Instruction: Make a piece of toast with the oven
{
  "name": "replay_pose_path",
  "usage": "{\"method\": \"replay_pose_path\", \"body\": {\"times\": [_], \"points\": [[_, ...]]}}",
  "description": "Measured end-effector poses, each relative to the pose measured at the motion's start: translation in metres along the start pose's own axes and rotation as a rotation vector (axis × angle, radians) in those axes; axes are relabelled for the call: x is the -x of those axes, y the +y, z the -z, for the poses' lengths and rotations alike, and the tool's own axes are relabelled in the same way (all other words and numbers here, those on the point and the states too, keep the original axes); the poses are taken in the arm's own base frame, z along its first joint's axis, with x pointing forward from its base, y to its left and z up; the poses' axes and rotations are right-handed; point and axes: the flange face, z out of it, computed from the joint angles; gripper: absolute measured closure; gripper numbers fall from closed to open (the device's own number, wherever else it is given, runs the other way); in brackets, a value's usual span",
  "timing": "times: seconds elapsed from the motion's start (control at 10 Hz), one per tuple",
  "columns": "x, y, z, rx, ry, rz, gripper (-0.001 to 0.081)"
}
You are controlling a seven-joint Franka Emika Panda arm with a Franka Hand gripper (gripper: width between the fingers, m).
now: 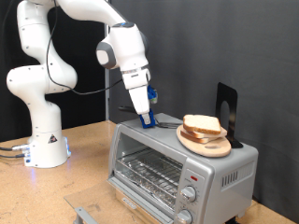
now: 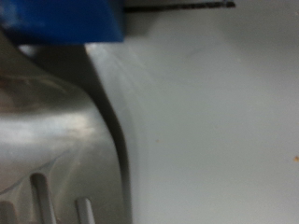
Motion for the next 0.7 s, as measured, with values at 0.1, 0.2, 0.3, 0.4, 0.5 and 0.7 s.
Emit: {"method": "replay_pose_path", "body": {"times": [0.1,0.2,0.3,0.4,0.5,0.7], "points": [[0.0000,0.0000,-0.0004,0.011,-0.001,0.003,-0.0002],[-0.0002,0.0003,-0.0005,0.022,-0.001,0.004,-0.0002],[-0.0005,0.0005,-0.0006,0.029,0.002,0.003,-0.0002],[-0.0007,0.0007,-0.0007,0.032,0.004,0.000,-0.0002],[-0.0012,0.0007,-0.0005,0.034,0.008,-0.003,-0.0002],[-0.0021,0.0009,-0.0004,0.038,0.017,-0.012,-0.0002]]}}
